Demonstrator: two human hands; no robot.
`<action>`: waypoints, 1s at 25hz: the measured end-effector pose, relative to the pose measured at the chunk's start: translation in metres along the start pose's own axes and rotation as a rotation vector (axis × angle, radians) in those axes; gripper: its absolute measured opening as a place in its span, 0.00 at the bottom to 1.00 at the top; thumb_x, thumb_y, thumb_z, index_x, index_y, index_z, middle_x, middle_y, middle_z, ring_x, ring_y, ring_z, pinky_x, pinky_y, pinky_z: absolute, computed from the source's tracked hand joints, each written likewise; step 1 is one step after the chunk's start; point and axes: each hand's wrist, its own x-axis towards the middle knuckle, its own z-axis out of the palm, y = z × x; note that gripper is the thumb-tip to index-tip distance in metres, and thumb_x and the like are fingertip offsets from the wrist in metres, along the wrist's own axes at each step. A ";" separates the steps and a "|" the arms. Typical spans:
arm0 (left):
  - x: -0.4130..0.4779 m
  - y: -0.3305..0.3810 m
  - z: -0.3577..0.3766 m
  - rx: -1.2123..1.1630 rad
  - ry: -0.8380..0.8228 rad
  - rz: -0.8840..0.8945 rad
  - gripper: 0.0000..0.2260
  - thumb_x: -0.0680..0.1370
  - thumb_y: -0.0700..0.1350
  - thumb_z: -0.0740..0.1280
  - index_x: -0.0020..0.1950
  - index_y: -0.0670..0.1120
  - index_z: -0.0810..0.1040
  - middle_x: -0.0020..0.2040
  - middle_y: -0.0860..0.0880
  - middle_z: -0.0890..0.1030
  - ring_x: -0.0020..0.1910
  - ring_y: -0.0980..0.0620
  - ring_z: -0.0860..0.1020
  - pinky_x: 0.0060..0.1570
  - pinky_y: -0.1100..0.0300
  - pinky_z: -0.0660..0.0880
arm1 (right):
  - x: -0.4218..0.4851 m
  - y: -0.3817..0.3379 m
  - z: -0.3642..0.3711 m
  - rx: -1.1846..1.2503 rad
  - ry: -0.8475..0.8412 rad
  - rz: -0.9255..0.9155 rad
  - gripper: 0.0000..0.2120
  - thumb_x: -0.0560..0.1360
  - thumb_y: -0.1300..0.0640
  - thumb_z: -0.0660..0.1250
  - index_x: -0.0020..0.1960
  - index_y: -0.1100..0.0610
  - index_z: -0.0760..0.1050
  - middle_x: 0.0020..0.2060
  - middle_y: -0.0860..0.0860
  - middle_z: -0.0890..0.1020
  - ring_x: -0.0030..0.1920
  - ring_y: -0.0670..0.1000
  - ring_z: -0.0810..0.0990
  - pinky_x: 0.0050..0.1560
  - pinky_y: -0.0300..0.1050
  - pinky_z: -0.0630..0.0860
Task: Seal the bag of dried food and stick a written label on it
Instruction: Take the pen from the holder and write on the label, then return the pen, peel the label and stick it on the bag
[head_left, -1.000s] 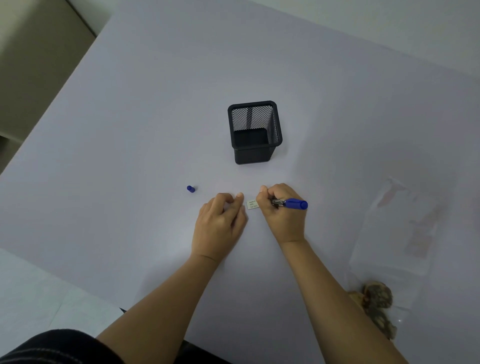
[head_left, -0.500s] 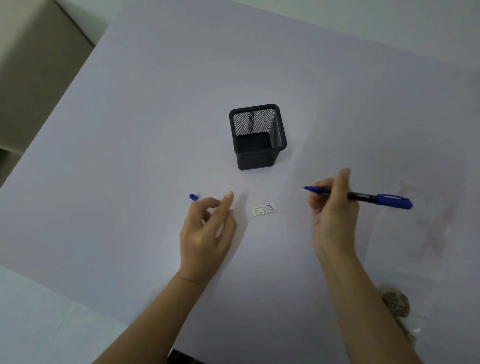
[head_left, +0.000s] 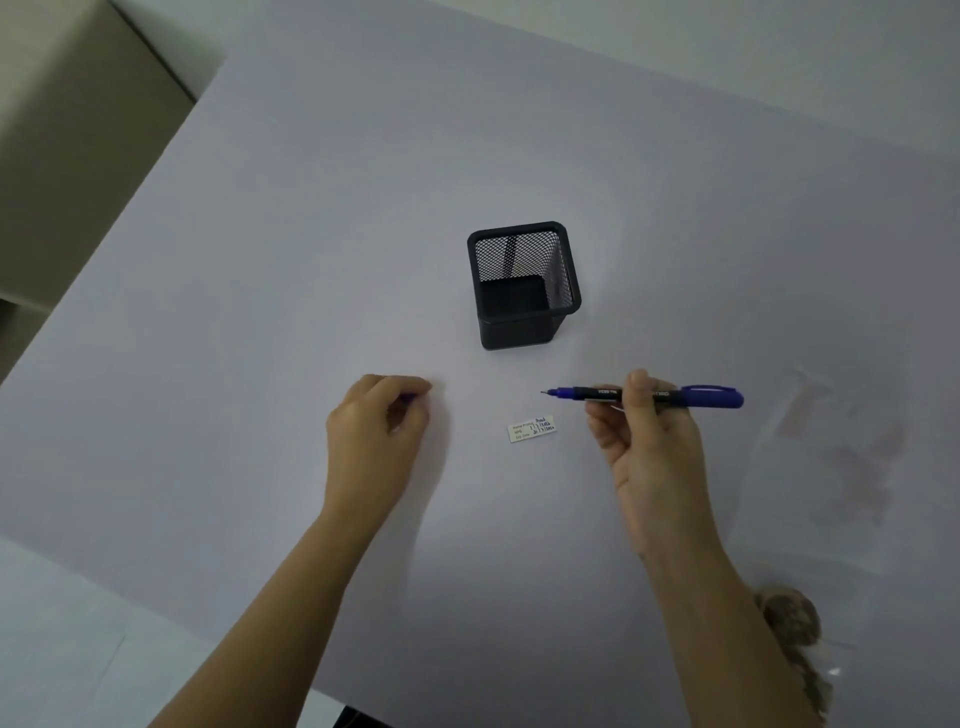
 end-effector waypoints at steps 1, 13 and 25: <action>-0.003 0.013 0.000 -0.234 -0.056 -0.148 0.07 0.76 0.38 0.66 0.48 0.47 0.82 0.46 0.52 0.83 0.44 0.54 0.80 0.47 0.71 0.74 | -0.001 0.000 0.001 0.004 -0.009 -0.005 0.05 0.77 0.55 0.60 0.44 0.56 0.71 0.29 0.46 0.82 0.34 0.43 0.82 0.36 0.32 0.78; -0.019 0.071 -0.012 -0.676 -0.365 -0.267 0.04 0.74 0.40 0.68 0.44 0.47 0.82 0.35 0.50 0.84 0.35 0.56 0.82 0.39 0.67 0.78 | -0.013 0.004 0.011 -0.103 -0.130 -0.040 0.15 0.66 0.49 0.64 0.47 0.58 0.72 0.31 0.45 0.82 0.35 0.43 0.82 0.38 0.33 0.78; -0.020 0.083 -0.014 -0.824 -0.287 -0.256 0.05 0.73 0.39 0.68 0.43 0.46 0.83 0.34 0.48 0.83 0.34 0.56 0.80 0.40 0.66 0.79 | -0.010 -0.022 0.014 -0.165 -0.234 -0.264 0.13 0.70 0.47 0.62 0.53 0.48 0.68 0.43 0.43 0.83 0.47 0.42 0.81 0.48 0.35 0.77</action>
